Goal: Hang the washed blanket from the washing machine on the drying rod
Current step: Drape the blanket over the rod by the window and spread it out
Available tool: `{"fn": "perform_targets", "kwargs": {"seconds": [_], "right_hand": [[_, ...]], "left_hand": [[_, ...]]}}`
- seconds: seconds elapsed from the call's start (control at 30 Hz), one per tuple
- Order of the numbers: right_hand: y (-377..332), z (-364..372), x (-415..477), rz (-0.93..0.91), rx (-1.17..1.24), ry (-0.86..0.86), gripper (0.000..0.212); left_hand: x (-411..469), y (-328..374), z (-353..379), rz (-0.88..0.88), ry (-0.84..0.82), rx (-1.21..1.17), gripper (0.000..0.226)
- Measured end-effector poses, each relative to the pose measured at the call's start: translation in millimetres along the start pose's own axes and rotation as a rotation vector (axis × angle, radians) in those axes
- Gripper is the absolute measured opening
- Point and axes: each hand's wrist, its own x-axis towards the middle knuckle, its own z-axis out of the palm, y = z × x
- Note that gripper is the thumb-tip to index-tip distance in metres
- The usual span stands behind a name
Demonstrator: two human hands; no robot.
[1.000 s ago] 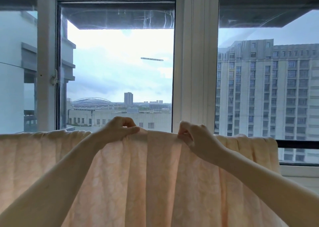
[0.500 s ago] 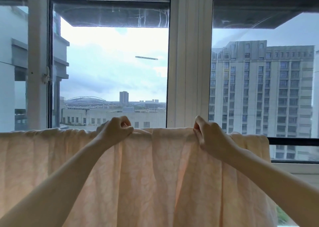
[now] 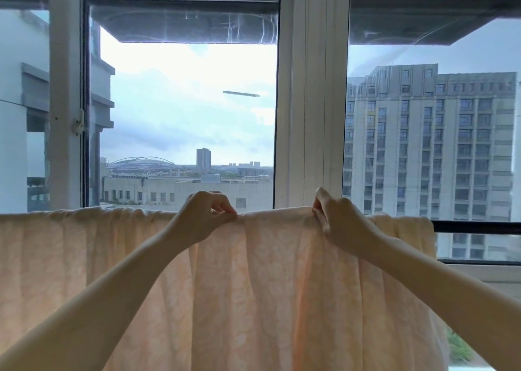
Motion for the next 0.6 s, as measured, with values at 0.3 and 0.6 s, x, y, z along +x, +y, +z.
{"fn": "perform_targets", "kwargs": {"seconds": [0.3, 0.6], "right_hand": [[1.7, -5.3, -2.7, 0.011, 0.023, 0.014, 0.014], [2.6, -1.1, -1.3, 0.004, 0.000, 0.008, 0.016]], "left_hand": [[-5.5, -22.4, -13.6, -0.152, 0.068, 0.155, 0.011], [-5.0, 19.4, 18.9, 0.062, 0.062, 0.245, 0.027]]}}
